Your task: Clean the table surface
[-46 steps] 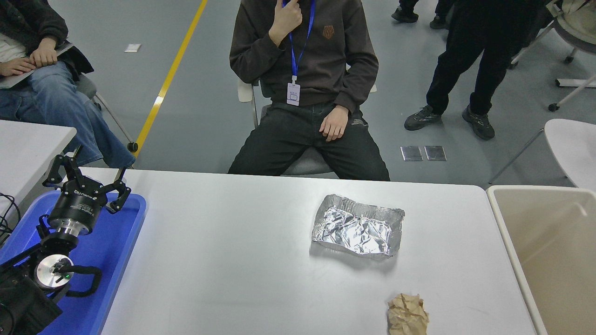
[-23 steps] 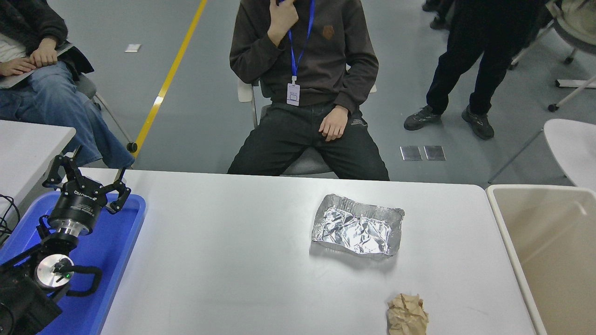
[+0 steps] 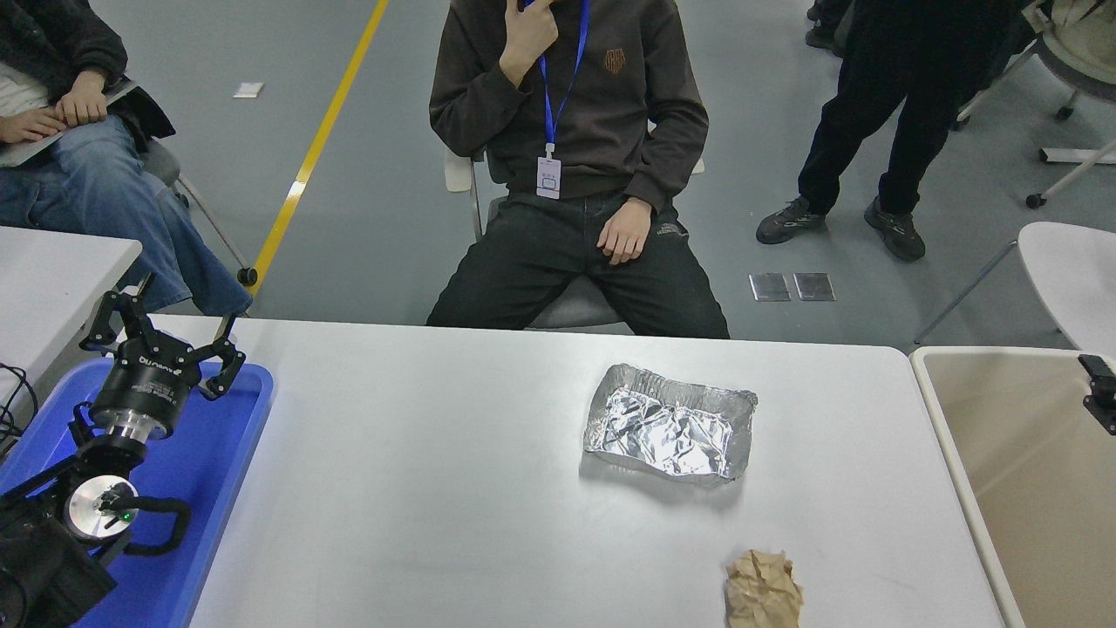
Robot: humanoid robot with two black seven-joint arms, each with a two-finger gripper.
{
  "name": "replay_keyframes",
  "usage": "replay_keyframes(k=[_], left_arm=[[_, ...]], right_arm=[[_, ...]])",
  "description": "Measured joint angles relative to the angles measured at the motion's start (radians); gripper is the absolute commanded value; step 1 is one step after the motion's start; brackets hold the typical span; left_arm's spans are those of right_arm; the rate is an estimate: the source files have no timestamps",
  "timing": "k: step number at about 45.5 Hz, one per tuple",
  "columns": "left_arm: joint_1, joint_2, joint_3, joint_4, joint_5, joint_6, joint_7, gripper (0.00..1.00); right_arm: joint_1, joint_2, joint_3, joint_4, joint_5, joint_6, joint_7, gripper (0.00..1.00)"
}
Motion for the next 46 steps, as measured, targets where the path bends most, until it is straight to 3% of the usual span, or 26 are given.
replay_keyframes(k=[27, 46], left_arm=[[0.000, 0.000, 0.000, 0.000, 0.000, 0.000, 0.000, 1.00], [0.000, 0.000, 0.000, 0.000, 0.000, 0.000, 0.000, 1.00]], right_arm=[[-0.057, 0.305, 0.127, 0.042, -0.030, 0.015, 0.187, 0.99], [-0.056, 0.361, 0.126, 0.037, -0.053, 0.003, 0.254, 0.99]])
